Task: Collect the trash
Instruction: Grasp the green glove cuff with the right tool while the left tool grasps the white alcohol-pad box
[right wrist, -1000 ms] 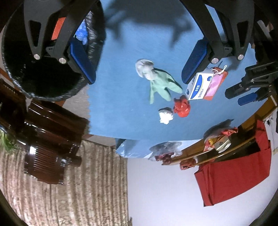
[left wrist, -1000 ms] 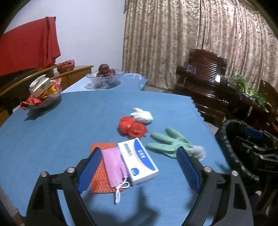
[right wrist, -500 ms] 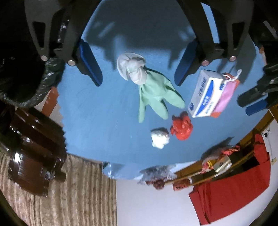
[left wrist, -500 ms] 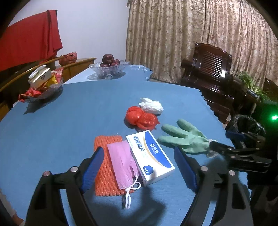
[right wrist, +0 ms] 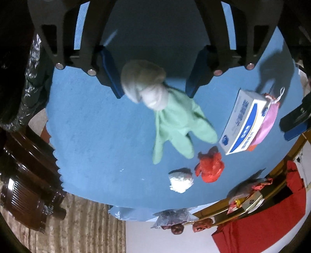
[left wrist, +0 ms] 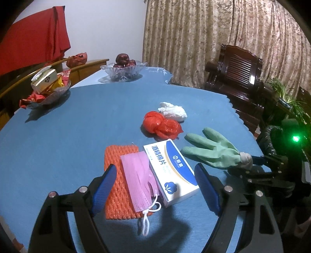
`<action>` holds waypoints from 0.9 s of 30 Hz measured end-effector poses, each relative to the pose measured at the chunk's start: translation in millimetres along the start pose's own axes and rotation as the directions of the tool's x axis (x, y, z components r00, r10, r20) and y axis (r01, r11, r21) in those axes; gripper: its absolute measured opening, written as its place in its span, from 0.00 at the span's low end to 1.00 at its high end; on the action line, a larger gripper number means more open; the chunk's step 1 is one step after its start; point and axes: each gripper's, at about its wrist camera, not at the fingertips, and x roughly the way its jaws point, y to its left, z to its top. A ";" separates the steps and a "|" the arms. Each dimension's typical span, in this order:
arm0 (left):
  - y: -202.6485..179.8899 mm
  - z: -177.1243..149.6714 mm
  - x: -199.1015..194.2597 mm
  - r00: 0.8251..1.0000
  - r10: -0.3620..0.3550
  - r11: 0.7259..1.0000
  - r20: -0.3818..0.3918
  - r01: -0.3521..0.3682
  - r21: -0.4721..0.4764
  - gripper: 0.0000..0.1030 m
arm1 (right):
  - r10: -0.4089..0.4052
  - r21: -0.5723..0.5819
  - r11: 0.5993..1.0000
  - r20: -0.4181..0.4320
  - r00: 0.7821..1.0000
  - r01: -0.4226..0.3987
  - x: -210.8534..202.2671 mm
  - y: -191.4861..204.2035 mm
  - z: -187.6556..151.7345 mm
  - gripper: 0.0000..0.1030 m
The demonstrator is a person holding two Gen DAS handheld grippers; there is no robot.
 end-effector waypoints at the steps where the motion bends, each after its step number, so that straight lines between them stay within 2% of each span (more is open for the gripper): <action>1: 0.4 -0.5 -0.2 1.000 0.001 1.000 0.000 -0.001 -0.001 0.78 | 0.013 0.009 1.000 -0.004 1.000 -0.012 -1.4 1.3 -1.5 0.62; 4: 1.9 -1.6 -0.2 1.000 0.002 1.000 -0.001 -0.002 -0.006 0.78 | 0.088 0.044 0.995 -0.007 0.996 -0.088 -10.8 5.6 -6.9 0.61; 7: 3.5 -1.7 -0.4 1.000 0.003 1.000 0.000 -0.003 -0.008 0.78 | 0.123 0.034 0.992 -0.002 0.992 -0.123 -18.4 11.6 -8.7 0.60; 12: 5.2 -3.2 -0.2 1.000 0.003 1.000 -0.001 -0.003 -0.012 0.78 | 0.055 0.038 0.998 0.017 0.998 -0.056 -17.1 5.8 -2.0 0.63; 21: 8.5 -4.2 1.9 1.000 0.007 1.000 -0.005 -0.007 -0.016 0.78 | 0.042 0.001 0.999 0.009 0.999 -0.042 7.0 9.3 5.3 0.64; 23: 8.5 -4.6 3.0 1.000 0.004 1.000 -0.009 -0.004 -0.019 0.78 | 0.033 -0.017 0.999 0.014 0.999 -0.033 6.8 12.3 5.4 0.56; 24: 8.0 -4.8 3.7 1.000 -0.002 1.000 -0.011 0.002 -0.020 0.76 | 0.031 -0.023 0.999 0.018 0.999 -0.030 6.2 13.2 5.0 0.48; 25: 5.8 -4.9 4.0 1.000 -0.008 1.000 -0.014 0.008 -0.018 0.75 | 0.036 -0.028 0.999 0.021 0.999 -0.035 5.1 13.8 4.5 0.35; 27: 2.0 -5.2 5.3 1.000 -0.018 1.000 -0.017 0.018 -0.013 0.74 | 0.031 -0.031 0.999 0.023 0.999 -0.030 3.2 13.7 3.5 0.30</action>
